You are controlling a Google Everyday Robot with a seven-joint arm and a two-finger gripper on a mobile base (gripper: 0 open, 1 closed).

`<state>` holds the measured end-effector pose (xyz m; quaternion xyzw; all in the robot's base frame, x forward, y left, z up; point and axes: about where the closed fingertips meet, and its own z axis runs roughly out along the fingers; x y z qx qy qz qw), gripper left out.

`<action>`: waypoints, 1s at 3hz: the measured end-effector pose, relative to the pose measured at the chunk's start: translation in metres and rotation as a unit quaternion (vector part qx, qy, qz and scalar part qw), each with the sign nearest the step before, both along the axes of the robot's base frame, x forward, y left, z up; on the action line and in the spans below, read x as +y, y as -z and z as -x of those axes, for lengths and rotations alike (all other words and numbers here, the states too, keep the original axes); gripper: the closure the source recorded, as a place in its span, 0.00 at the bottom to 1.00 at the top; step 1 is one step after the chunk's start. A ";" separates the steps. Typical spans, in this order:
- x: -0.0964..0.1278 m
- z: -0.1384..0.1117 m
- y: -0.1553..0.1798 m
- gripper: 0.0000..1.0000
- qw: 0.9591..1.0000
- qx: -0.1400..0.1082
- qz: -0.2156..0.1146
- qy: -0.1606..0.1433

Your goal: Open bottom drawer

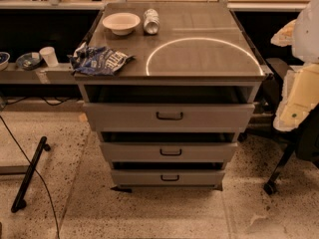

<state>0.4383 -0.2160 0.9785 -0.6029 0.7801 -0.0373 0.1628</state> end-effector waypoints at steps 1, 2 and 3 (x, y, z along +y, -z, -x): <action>0.000 0.000 0.001 0.00 1.000 0.000 0.000 0.001; -0.010 0.003 0.025 0.00 0.999 -0.013 -0.006 0.031; -0.025 0.019 0.119 0.00 0.997 0.012 -0.059 0.051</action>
Offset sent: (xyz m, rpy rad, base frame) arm -0.0076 -0.0285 -0.0677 0.0314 -0.0548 -0.1602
